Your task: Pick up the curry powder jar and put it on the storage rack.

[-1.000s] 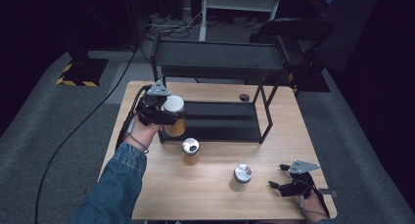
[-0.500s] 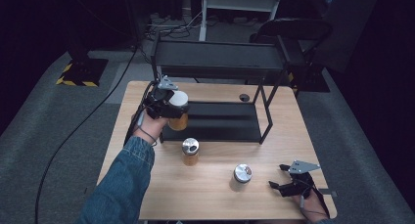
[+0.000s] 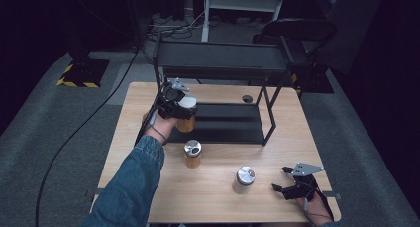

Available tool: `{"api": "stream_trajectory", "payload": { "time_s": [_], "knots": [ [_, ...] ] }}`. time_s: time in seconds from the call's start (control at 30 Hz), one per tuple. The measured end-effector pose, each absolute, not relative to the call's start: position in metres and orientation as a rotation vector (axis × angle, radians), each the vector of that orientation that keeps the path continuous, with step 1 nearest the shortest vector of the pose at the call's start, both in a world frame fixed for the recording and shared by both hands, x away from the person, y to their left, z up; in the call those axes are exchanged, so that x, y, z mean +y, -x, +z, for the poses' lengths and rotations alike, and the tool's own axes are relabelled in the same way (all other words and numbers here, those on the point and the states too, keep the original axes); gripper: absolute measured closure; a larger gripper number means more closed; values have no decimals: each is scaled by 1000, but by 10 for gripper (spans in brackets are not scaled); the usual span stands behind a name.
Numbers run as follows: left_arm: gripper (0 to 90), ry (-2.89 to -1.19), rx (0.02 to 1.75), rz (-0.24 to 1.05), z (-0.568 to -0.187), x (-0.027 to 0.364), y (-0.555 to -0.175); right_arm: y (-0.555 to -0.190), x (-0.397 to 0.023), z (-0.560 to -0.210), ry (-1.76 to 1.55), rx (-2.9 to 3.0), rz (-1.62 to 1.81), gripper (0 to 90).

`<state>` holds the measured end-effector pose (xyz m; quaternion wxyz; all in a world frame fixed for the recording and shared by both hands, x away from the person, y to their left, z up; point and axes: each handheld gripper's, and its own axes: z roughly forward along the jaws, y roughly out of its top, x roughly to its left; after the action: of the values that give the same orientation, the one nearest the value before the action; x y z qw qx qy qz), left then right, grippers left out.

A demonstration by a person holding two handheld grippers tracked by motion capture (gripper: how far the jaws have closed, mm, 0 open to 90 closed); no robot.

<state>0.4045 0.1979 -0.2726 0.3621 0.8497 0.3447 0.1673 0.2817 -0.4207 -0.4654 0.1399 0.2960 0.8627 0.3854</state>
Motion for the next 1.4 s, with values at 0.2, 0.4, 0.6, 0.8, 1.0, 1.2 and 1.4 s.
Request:
{"api": "stream_trajectory", "payload": {
  "time_s": [0.2,0.4,0.6,0.8,1.0,1.2,1.4],
  "knots": [
    [338,-2202,917,428,-278,193,-414,-282,-421,-465,-848,2495,1114,134],
    [338,-2224,934,420,-284,186,-422,-282,-421,-465,-845,2497,1115,134],
    [338,-2244,948,405,-290,178,-429,-282,-421,-465,-843,2499,1116,134],
    [338,-2274,953,391,-295,171,-435,-282,-421,-465,-840,2501,1116,134],
    [337,-2294,966,379,-300,166,-440,-282,-421,-465,-837,2502,1117,134],
    [337,-2313,971,370,-305,161,-444,-282,-421,-465,-837,2502,1118,134],
    [337,-2323,970,370,-309,155,-447,-282,-421,-465,-836,2502,1117,135]
  ]
}}
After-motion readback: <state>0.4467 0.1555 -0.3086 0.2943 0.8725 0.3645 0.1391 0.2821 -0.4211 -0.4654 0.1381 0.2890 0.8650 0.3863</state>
